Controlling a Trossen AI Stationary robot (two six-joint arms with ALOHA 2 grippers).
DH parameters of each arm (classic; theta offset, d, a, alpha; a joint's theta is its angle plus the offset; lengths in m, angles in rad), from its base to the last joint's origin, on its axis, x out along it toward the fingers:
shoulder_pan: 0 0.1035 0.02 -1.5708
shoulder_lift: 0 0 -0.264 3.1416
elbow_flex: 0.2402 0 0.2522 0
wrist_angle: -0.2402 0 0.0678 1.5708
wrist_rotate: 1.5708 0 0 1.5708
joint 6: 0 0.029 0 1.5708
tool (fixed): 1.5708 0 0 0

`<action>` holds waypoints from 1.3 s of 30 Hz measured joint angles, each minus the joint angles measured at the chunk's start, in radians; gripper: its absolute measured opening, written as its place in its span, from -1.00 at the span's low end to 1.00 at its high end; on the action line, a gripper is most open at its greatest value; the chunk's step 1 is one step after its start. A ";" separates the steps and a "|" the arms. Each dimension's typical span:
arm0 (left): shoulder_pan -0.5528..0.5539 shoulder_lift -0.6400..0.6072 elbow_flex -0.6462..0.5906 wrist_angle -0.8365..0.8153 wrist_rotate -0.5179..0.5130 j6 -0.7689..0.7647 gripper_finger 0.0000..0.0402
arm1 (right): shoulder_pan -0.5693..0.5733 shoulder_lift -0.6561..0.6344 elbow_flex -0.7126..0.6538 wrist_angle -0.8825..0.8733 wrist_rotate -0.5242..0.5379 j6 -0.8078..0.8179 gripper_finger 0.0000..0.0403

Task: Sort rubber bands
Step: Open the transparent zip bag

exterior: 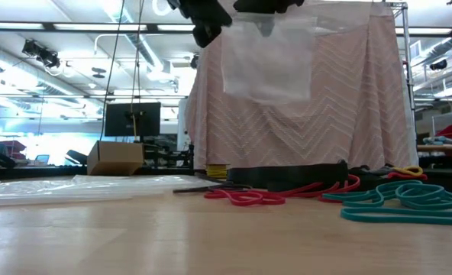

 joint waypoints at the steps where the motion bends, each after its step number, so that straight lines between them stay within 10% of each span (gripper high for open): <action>1: 0.000 0.000 0.000 0.000 -0.004 -0.002 -1.00 | 0.000 0.000 0.000 0.000 -0.010 0.000 -0.48; 20: -0.012 0.000 0.000 0.071 -0.015 -0.032 -1.00 | 0.006 0.000 0.000 -0.024 -0.027 0.029 -0.94; 39: 0.003 -0.015 0.038 0.043 -0.045 -0.028 -0.75 | 0.006 -0.005 0.000 -0.069 -0.005 0.071 -0.99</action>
